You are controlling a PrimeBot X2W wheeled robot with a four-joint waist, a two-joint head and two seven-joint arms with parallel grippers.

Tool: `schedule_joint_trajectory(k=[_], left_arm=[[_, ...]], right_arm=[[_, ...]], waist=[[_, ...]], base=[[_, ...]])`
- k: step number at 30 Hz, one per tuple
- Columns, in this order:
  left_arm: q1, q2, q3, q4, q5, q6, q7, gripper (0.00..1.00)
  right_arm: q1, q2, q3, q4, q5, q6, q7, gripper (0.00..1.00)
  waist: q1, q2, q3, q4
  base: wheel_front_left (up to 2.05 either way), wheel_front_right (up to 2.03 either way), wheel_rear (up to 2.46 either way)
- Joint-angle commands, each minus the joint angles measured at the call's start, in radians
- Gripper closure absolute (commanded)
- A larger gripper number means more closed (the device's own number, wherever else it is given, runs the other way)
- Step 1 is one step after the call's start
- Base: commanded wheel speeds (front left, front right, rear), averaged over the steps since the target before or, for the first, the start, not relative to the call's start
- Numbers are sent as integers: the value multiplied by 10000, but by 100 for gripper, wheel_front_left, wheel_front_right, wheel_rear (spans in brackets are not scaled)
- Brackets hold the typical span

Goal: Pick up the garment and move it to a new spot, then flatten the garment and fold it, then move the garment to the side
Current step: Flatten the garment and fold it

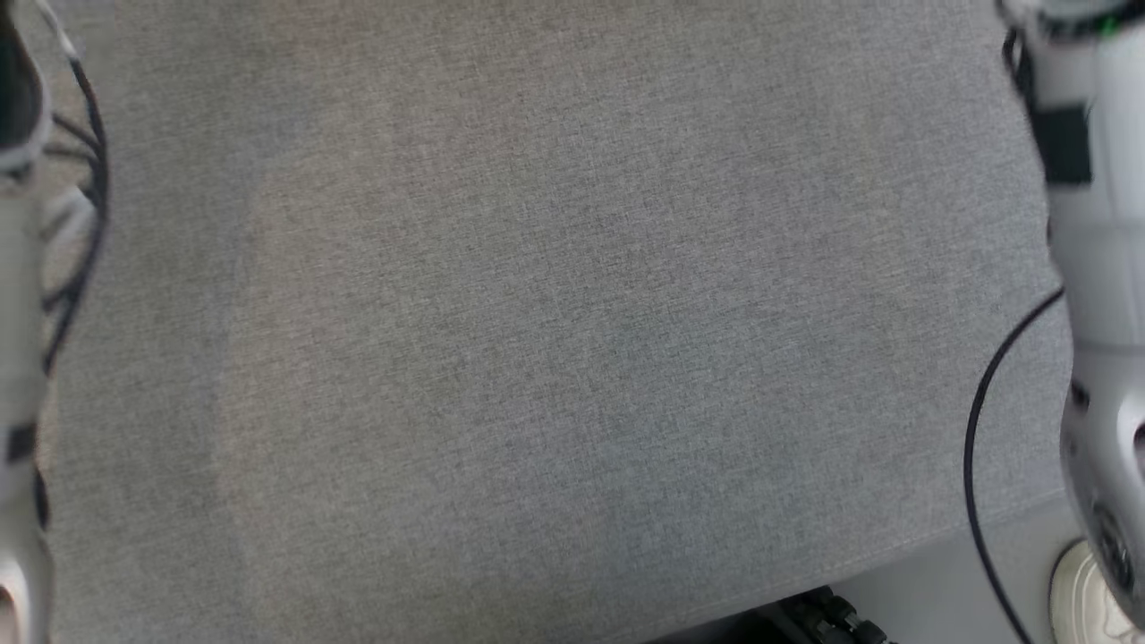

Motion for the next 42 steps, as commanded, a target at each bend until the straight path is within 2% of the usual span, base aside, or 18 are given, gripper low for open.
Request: schedule_joint_trajectory(k=[1,6,11,18,20,24,29,35,42], left_arm=[[661,-110,152,-186,-60,-42,-45,100],[3137,-477,466,-696,-193,-43,-40,100],[5697,-882,695,-1301,-1064,-42,-43,100],[8394,-1323,892,-1642,-1389,-42,-43,100],[9029,-1441,772,-1632,-1457,-42,-43,100],[9923,-1637,709,-1527,-1515,-41,-45,100],[10804,-1730,723,-1362,-1214,-41,-45,100],[11662,-1817,605,-1209,-873,-40,-45,100],[12316,-1900,250,-1151,-830,-40,-44,100]], right_arm=[[750,-166,59,-230,319,-1,199,100],[3630,-581,423,-1262,978,-1,1302,100],[6633,-843,11,-1999,435,-1,2473,100],[9706,75,-1468,-3022,-1003,1,3996,100],[10421,320,-1945,-3510,-1843,-1,4661,100],[11427,843,-2557,-4462,-3168,1,5931,100],[12218,1091,-3024,-5240,-3832,-1,7004,100],[12893,1129,-3420,-5492,-4363,-2,7736,100],[13553,1135,-3629,-5898,-4338,-2,8637,100]], waist=[[-2,0,-344,181],[-2,0,-1305,357],[-2,0,-2421,506],[-2,0,-3662,837],[-2,0,-3924,925],[-2,0,-4283,1050],[-2,0,-4548,1144],[-2,0,-4704,1306],[-2,0,-4756,1370]], base=[[0,0,0],[0,0,0],[0,0,0],[0,0,0],[0,0,0],[0,0,0],[0,0,0],[0,0,0],[0,0,0]])
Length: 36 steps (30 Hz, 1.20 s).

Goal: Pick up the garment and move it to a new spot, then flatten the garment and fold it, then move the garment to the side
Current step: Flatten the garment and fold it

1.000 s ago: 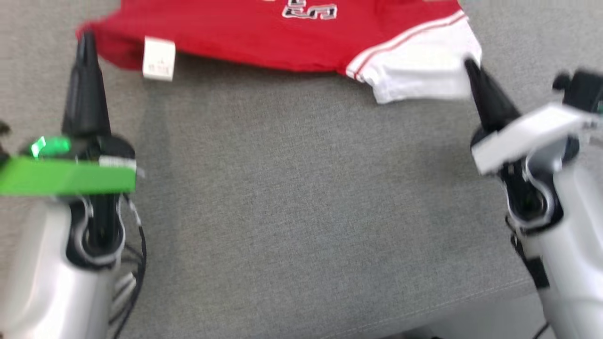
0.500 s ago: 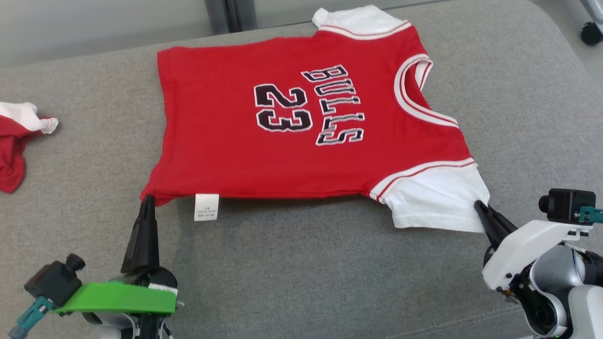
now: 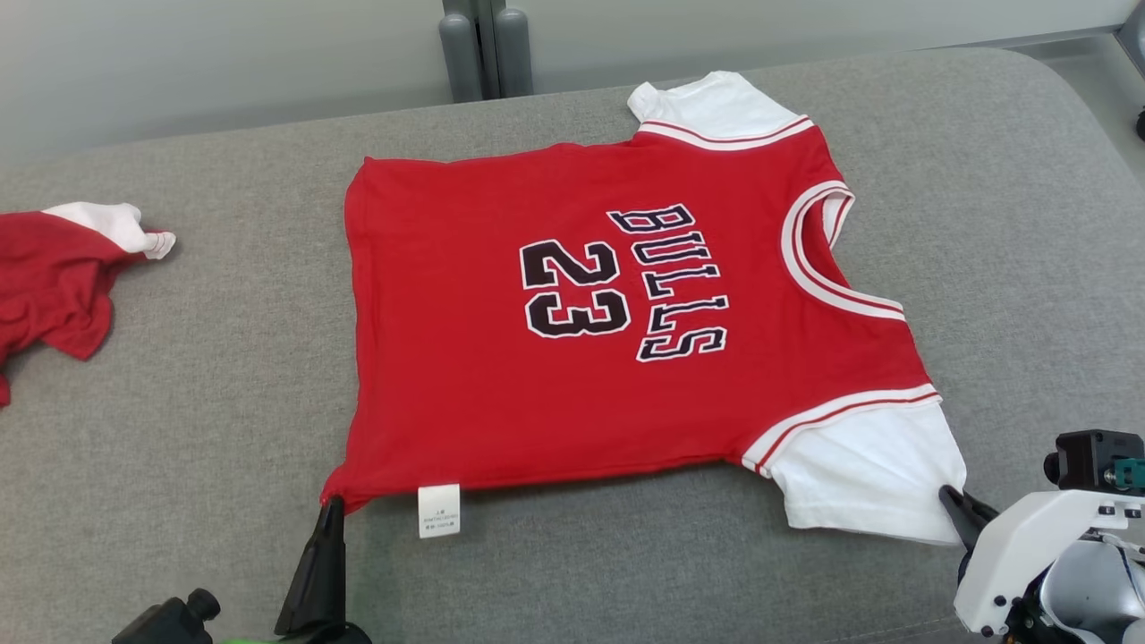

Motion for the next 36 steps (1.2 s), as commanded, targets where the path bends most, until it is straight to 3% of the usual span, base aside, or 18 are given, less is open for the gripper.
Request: schedule_joint_trajectory(k=[1,7,20,36], left_arm=[[153,5,-21,-43,75,-34,-32,100],[495,120,-9,-36,201,-33,-34,100],[-1200,349,-861,150,284,-33,101,100],[-4198,-82,-1115,2506,66,-33,25,100]], right_arm=[[248,-20,-79,-154,56,-4,222,100],[737,-19,-296,-769,78,-4,1116,100],[-1007,-21,180,-815,-383,-3,562,100],[-4881,-1167,1552,2252,-841,-6,-1272,100]], waist=[[1,0,2,21],[1,0,-20,165],[1,0,-92,216],[1,0,873,-70]], base=[[0,0,0],[0,0,0],[0,0,0],[0,0,0]])
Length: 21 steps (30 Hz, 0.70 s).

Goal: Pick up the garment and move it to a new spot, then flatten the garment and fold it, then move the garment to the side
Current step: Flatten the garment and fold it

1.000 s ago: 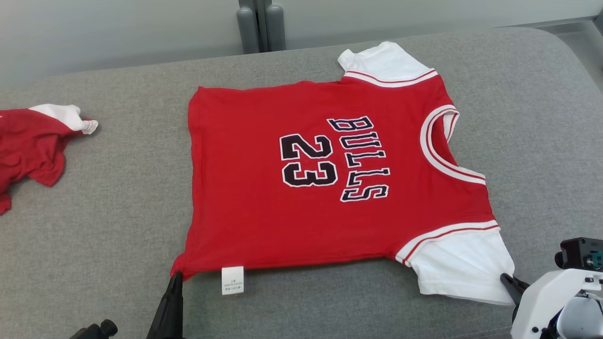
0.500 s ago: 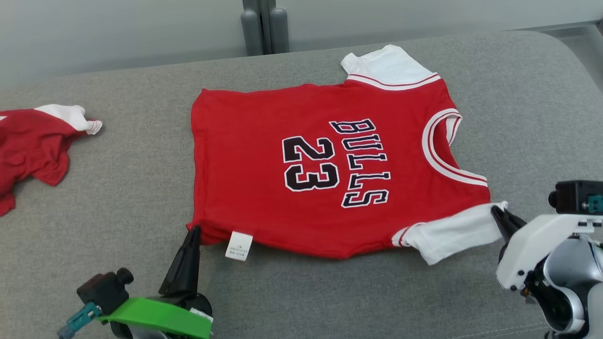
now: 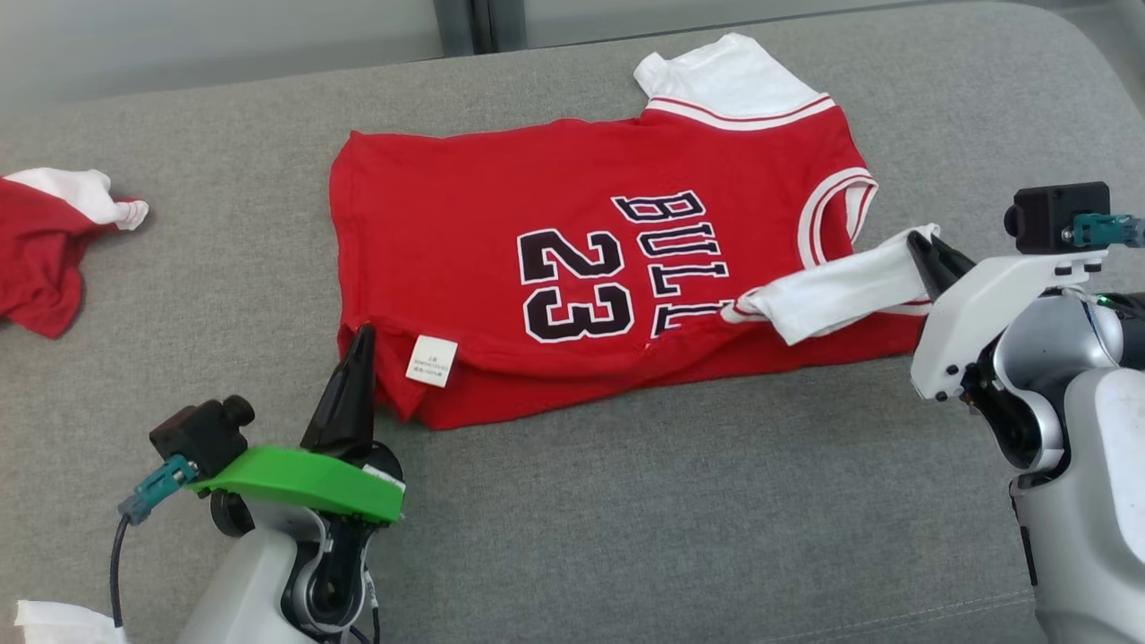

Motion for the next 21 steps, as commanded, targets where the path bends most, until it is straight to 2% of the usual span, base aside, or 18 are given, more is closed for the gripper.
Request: schedule_joint_trajectory(k=[1,14,20,21], left_arm=[[-253,-39,5,189,-34,-31,-42,100],[-1721,-20,-83,1316,186,-31,-88,100],[-2055,-241,333,1638,389,-31,-93,100],[-2079,-293,434,1703,467,-31,-87,78]], right_arm=[[-269,-92,66,212,-40,-8,-203,100],[-1949,-298,721,1841,-107,-6,-1108,100],[-2368,-168,814,2512,-335,-6,-1623,100],[-2408,-134,825,2611,-372,-6,-1689,45]], waist=[[0,0,239,-50],[0,0,1001,42],[0,0,1121,72],[0,0,1122,68]], base=[[0,0,0],[0,0,0],[0,0,0],[0,0,0]])
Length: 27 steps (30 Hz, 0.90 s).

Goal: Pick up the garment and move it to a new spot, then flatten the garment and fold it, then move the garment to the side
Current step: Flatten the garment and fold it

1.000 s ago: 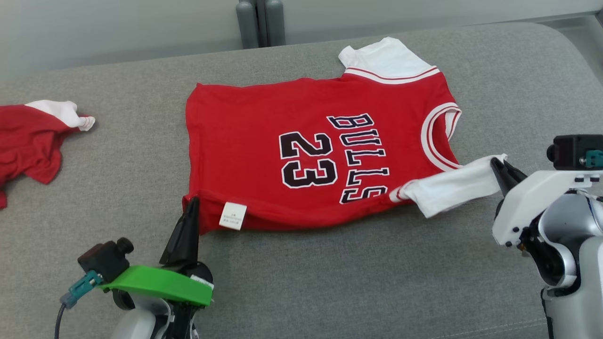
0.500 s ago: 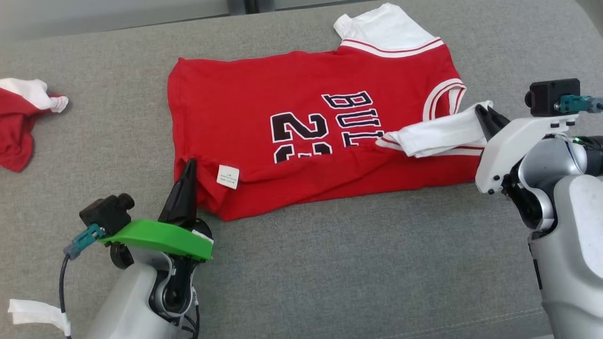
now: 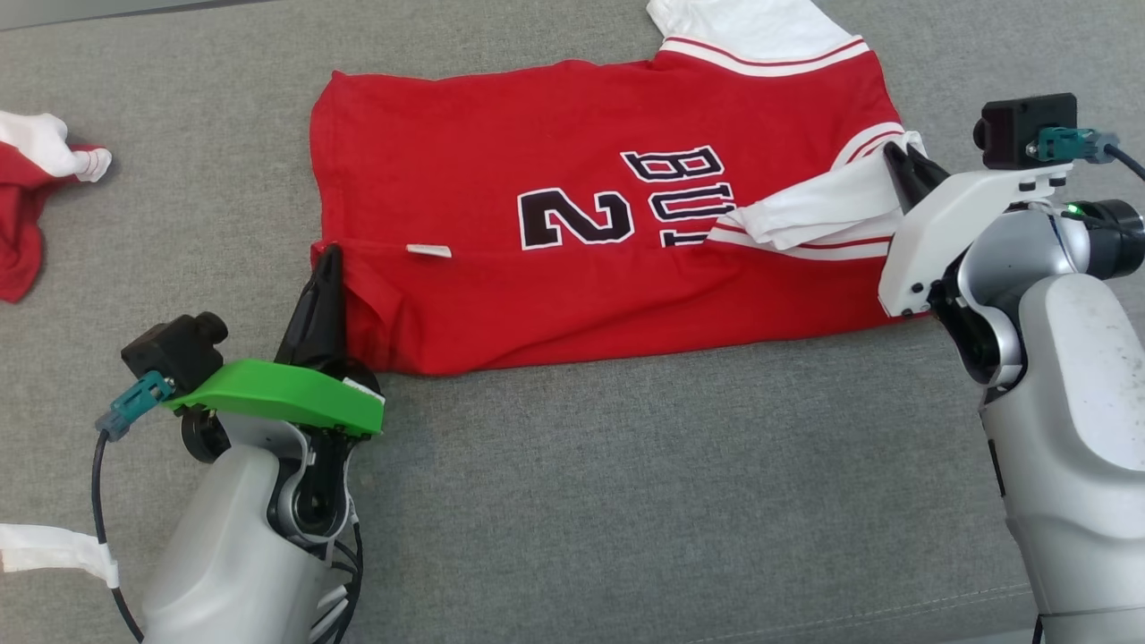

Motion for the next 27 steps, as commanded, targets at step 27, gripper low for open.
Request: schedule_joint_trajectory(k=[27], left_arm=[[2145,-240,-102,-688,5040,1019,189,0]], right_arm=[[2765,221,-1891,-933,-254,-4,999,0]], waist=[[0,0,-1294,-147]], base=[[0,0,0]])
